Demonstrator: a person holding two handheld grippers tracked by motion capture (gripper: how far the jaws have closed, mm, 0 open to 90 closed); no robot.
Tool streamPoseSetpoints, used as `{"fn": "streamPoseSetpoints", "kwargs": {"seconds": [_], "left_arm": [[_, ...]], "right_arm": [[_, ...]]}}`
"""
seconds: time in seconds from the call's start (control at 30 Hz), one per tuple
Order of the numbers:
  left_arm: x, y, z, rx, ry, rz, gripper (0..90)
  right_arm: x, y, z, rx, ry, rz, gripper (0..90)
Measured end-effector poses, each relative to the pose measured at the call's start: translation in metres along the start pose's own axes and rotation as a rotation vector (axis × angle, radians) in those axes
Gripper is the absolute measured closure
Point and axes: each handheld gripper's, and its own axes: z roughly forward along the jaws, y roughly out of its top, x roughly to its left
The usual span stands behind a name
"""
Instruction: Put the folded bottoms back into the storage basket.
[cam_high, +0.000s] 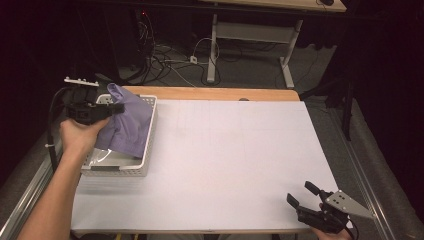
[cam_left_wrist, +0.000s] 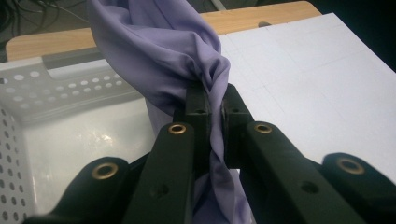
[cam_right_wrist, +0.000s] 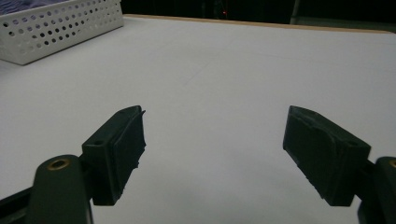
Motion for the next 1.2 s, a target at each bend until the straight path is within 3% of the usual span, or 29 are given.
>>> {"fn": "streamPoseSetpoints", "kwargs": {"seconds": [0.17,0.37,0.93,1.2], "left_arm": [[0.002,0.0,0.006,0.01,-0.007,-0.004,82.7],[0.009,-0.002,0.017,0.036,0.02,-0.013,82.6],[0.033,-0.022,0.032,0.048,0.151,-0.034,82.2],[0.042,-0.03,0.04,0.076,0.193,-0.047,82.1]], "right_arm": [[0.0,0.0,0.0,0.003,0.001,0.0,21.8],[0.0,0.0,0.0,0.004,0.0,0.001,21.8],[0.0,0.0,0.0,0.007,-0.004,0.002,21.8],[0.0,0.0,0.001,0.01,-0.005,0.002,21.8]]}}
